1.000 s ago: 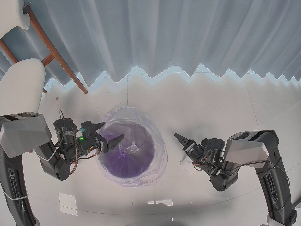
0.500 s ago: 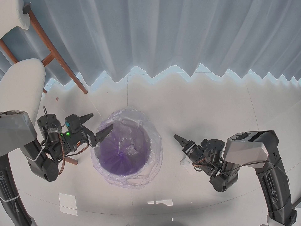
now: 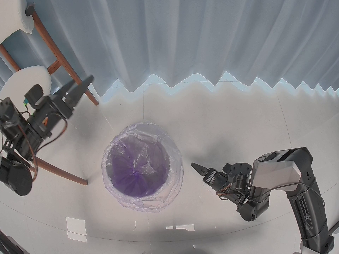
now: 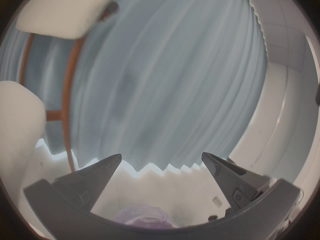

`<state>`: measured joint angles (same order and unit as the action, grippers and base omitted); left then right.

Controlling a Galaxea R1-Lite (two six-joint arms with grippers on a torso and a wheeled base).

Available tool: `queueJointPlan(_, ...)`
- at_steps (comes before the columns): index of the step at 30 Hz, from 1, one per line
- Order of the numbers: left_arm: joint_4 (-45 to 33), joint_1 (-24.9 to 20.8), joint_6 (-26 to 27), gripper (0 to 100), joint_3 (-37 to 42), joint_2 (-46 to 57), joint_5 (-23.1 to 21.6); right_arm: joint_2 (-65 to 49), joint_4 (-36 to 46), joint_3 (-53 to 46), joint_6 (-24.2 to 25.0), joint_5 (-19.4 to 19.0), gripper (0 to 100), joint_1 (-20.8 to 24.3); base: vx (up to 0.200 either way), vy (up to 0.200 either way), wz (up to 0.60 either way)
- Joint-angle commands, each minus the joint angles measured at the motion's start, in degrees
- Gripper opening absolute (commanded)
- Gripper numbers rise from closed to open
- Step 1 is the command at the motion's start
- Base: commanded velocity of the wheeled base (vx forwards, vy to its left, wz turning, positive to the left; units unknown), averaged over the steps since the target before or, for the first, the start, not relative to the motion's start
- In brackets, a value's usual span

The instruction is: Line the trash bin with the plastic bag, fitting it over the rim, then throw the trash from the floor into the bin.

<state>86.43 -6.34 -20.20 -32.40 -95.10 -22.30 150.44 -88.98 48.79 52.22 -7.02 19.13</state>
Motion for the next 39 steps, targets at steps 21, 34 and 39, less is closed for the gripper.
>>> queueJointPlan(21,-2.8,9.2,-16.3,100,9.5,19.3,-15.4,-1.8,-1.0,-1.9,-3.2,-4.1,100,2.8,0.000,0.000,0.00)
queueJointPlan(34,-18.2,14.6,-1.9,100,7.7,24.7,-15.1,-0.9,0.1,5.0,0.6,-6.2,100,4.7,0.000,0.000,0.00)
queueJointPlan(39,-18.3,14.6,-0.8,100,7.5,25.8,-15.0,0.7,0.4,8.7,3.4,-5.7,100,5.4,0.000,0.000,0.00)
